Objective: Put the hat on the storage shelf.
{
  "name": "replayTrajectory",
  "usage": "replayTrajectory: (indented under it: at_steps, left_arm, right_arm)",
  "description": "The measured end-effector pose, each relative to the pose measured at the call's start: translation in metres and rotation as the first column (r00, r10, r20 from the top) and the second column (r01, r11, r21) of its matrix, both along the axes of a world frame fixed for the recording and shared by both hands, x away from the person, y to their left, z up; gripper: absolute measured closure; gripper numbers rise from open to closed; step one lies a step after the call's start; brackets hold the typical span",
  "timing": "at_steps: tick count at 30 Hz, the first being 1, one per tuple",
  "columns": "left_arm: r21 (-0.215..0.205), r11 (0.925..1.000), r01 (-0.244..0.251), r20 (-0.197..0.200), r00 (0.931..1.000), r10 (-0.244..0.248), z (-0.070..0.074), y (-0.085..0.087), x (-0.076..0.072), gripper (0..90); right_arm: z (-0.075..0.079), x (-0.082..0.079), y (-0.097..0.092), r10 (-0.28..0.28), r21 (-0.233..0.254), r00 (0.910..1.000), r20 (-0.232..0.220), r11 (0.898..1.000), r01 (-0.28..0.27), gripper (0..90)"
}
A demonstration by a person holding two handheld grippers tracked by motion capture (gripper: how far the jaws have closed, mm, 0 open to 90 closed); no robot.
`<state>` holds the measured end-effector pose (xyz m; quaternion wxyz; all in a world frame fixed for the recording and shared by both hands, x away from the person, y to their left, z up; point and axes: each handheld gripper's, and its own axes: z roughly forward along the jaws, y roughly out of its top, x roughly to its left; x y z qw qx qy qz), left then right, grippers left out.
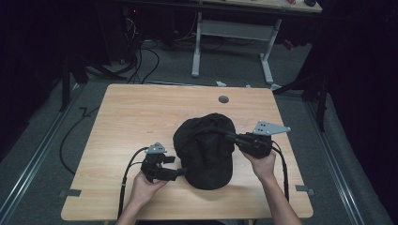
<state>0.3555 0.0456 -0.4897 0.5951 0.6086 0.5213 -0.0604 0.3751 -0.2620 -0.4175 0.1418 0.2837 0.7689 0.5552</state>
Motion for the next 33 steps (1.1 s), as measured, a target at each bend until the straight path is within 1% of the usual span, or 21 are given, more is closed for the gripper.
replayTrajectory:
  at_steps: [1,2,3,5,6,7,10,11,14,16,17,18,20,21,22,25,26,27,28,31,33]
  left_arm:
    - [-0.006,0.9998,0.02,-0.008,0.9998,-0.02,0.0,-0.003,0.001,24.1]
    - [-0.006,0.9998,0.02,-0.008,0.9998,-0.02,0.0,-0.003,0.001,24.5]
    - [-0.02,0.9988,0.045,-0.023,0.9987,-0.046,-0.001,-0.005,0.004,25.4]
    - [-0.024,0.9984,0.051,-0.03,0.9982,-0.052,-0.002,-0.007,0.005,25.5]
    - [-0.019,0.9979,0.061,-0.029,0.9977,-0.062,-0.003,-0.008,0.005,25.8]
    - [-0.03,0.9967,0.075,-0.032,0.9966,-0.076,-0.002,-0.009,0.006,26.3]
    - [-0.034,0.9955,0.088,-0.029,0.9956,-0.089,-0.002,-0.01,0.006,27.8]
    - [-0.052,0.993,0.105,-0.025,0.9939,-0.107,0.001,-0.01,0.005,29.2]
    - [-0.057,0.9917,0.115,-0.016,0.9931,-0.117,0.004,-0.01,0.004,31.3]
    - [-0.062,0.9899,0.127,-0.009,0.9917,-0.128,0.006,-0.009,0.003,37.7]
    - [-0.064,0.9885,0.137,0.004,0.9906,-0.137,0.007,-0.01,0.001,40.5]
    - [-0.064,0.9885,0.137,0.004,0.9906,-0.137,0.007,-0.01,0.001,43.7]
    - [-0.058,0.9881,0.143,0.014,0.9898,-0.142,0.009,-0.01,-0.001,44.5]
    - [-0.061,0.9879,0.143,0.014,0.9897,-0.142,0.009,-0.009,-0.001,46.0]
    - [-0.061,0.9875,0.145,0.015,0.9894,-0.145,0.009,-0.008,-0.001,50.1]
    - [-0.076,0.9864,0.146,0.007,0.9893,-0.146,0.011,-0.007,-0.001,52.7]
    - [-0.071,0.986,0.151,0.009,0.9885,-0.151,0.011,-0.006,-0.001,54.9]
    - [-0.073,0.9856,0.152,0.01,0.9883,-0.152,0.012,-0.005,-0.001,54.9]
    - [-0.077,0.9852,0.153,0.012,0.9882,-0.153,0.012,-0.005,-0.002,57.9]
    - [-0.088,0.9824,0.165,0.014,0.9863,-0.164,0.014,-0.003,-0.003,60.8]
    - [-0.104,0.9803,0.168,0.012,0.9857,-0.168,0.016,-0.002,-0.004,64.1]
  right_arm:
    - [0.0,0.0,0.0,0.002,-0.003,1.0,-0.003,1.0,-0.002,86.8]
    - [0.0,0.0,0.0,0.002,-0.003,1.0,-0.003,1.0,-0.002,86.8]
    - [0.0,0.0,0.0,0.007,0.0,1.0,-0.005,1.0,-0.007,86.8]
    - [0.0,0.0,0.001,0.011,0.005,0.9999,-0.006,1.0,-0.011,86.8]
    - [0.001,0.0,0.001,0.018,0.013,0.9998,-0.01,1.0,-0.018,86.8]
    - [0.002,0.0,0.001,0.024,0.019,0.9997,-0.003,1.0,-0.024,86.8]
    - [0.004,0.0,0.0,0.038,0.035,0.9993,0.0,0.999,-0.038,86.8]
    - [0.005,0.0,-0.001,0.043,0.042,0.9991,0.002,0.998,-0.043,86.8]
    - [0.006,0.0,-0.001,0.047,0.046,0.9989,0.002,0.998,-0.047,86.8]
    - [0.007,0.0,-0.001,0.054,0.047,0.9985,0.011,0.997,-0.054,86.8]
    - [0.008,0.0,-0.001,0.054,0.048,0.9985,0.012,0.997,-0.054,86.8]
    - [0.008,0.0,-0.001,0.054,0.048,0.9985,0.012,0.997,-0.054,86.8]
    - [0.008,0.0,0.0,0.05,0.046,0.9986,0.017,0.998,-0.051,86.8]
    - [0.009,0.0,0.0,0.047,0.041,0.9987,0.017,0.998,-0.048,86.8]
    - [0.009,0.0,0.0,0.046,0.039,0.9988,0.018,0.998,-0.046,86.8]
    - [0.01,0.0,0.001,0.038,0.02,0.9988,0.031,0.999,-0.038,86.7]
    - [0.011,0.0,0.002,0.031,0.008,0.9989,0.037,0.999,-0.031,86.6]
    - [0.011,0.0,0.002,0.031,0.008,0.9989,0.037,0.999,-0.031,86.6]
    - [0.01,0.001,0.001,0.026,0.002,0.999,0.036,1.0,-0.026,86.6]
    - [0.009,0.001,0.001,0.02,0.0,0.9992,0.036,1.0,-0.02,86.5]
    - [0.009,0.002,0.0,0.015,-0.001,0.9992,0.037,1.0,-0.015,86.4]
